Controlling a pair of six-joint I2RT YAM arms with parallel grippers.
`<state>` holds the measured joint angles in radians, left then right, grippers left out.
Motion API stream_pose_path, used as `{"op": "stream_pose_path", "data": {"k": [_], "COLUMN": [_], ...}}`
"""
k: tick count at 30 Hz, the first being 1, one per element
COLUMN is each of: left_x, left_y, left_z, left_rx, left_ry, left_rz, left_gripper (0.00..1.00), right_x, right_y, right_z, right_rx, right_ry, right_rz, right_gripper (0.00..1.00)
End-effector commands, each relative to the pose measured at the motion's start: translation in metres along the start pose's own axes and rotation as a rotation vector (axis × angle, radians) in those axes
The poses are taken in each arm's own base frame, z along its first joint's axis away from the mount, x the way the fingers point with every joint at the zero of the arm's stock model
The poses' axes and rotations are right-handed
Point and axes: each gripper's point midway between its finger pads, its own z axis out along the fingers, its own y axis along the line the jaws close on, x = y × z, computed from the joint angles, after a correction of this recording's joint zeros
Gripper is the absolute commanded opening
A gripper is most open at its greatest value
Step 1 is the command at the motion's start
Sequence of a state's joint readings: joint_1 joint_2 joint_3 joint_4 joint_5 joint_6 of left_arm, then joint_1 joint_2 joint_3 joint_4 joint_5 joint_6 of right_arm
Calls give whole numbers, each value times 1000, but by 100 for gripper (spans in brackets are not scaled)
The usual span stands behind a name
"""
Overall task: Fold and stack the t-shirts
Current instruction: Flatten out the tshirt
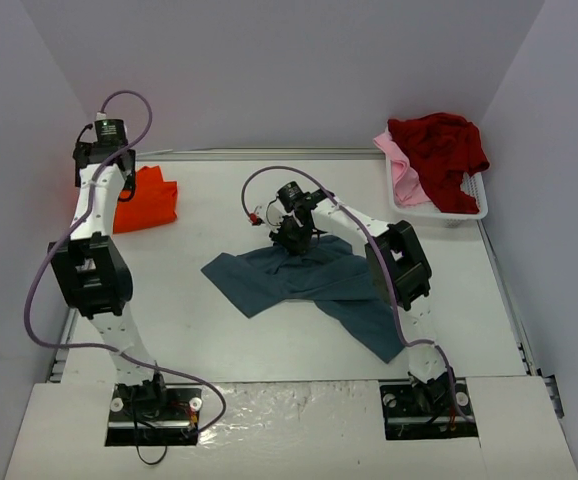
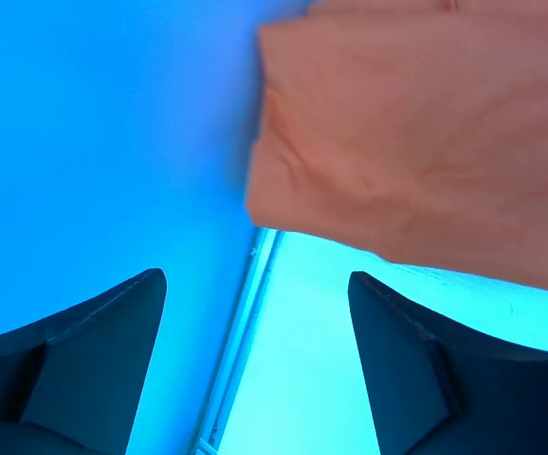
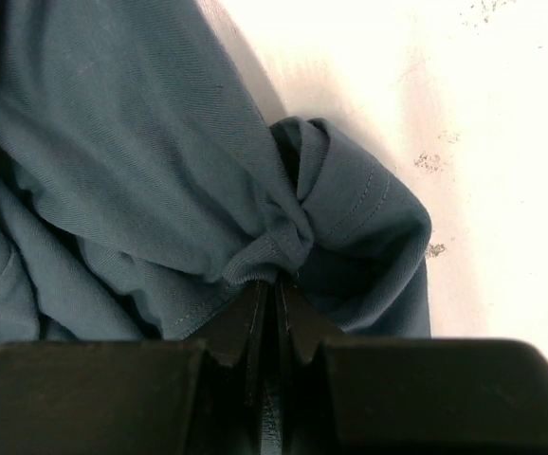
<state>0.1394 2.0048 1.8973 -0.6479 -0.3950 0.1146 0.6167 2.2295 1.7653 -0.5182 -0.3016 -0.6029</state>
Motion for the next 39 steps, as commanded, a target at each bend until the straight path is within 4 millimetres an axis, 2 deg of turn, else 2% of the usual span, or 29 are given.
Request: {"op": "stream_pose_path", "data": {"k": [1, 4, 5, 6, 7, 8, 10, 11, 12, 13, 15, 17, 18, 21, 23, 28, 33, 34, 37, 39], "left_x": [-23, -10, 2, 11, 13, 30, 36, 37, 44, 45, 48, 58, 59, 72, 75, 75, 86, 89, 96, 99], "left_y": [34, 21, 14, 8, 1, -10, -25, -25, -32, -37, -50, -68, -73, -96, -104, -120, -146, -167, -193, -215], "left_z": [-50, -71, -79, -83, -97, -93, -103, -114, -115, -120, -131, -135, -133, -132, -128, -132, -143, -158, -176, -196], "left_rx": [-66, 46, 92, 131, 197, 236, 326, 355, 387, 427, 509, 592, 608, 709, 739, 798, 846, 898, 982, 1047], "left_ry": [-115, -112, -101, -91, -116, -88, -108, -138, -136, -146, -163, -153, -153, -104, -73, -63, -55, -60, -60, -74], "left_rz": [-43, -35, -40, -39, -59, -51, -51, -53, -43, -32, -26, -5, -2, 20, 21, 30, 98, 141, 180, 237], "left_gripper": [77, 77, 78, 78, 78, 78, 79, 79, 80, 82, 85, 86, 86, 87, 86, 86, 86, 86, 86, 83], "right_x": [-1, -3, -6, -11, -14, -24, -31, -34, -47, -49, -65, -66, -69, -53, -43, -13, 11, 13, 31, 44], "right_y": [-2, -8, -10, -12, -13, -17, -29, -37, -52, -63, -79, -91, -91, -108, -120, -152, -172, -177, -193, -205], "right_z": [-22, -30, -34, -44, -49, -63, -80, -91, -114, -129, -172, -201, -219, -246, -256, -279, -276, -275, -271, -266], "right_rx": [40, 75, 84, 102, 113, 140, 214, 254, 318, 376, 462, 524, 546, 652, 711, 834, 905, 920, 968, 985], "right_ry": [11, 12, 4, -13, -22, -53, -61, -67, -108, -116, -193, -227, -257, -237, -227, -215, -142, -139, -99, -76], "right_rz": [-4, -8, -9, -13, -15, -21, -24, -16, -2, 19, 41, 71, 71, 127, 173, 299, 355, 371, 430, 471], "right_gripper": [0, 0, 0, 0, 0, 0, 0, 0, 0, 0, 0, 0, 0, 0, 0, 0, 0, 0, 0, 0]}}
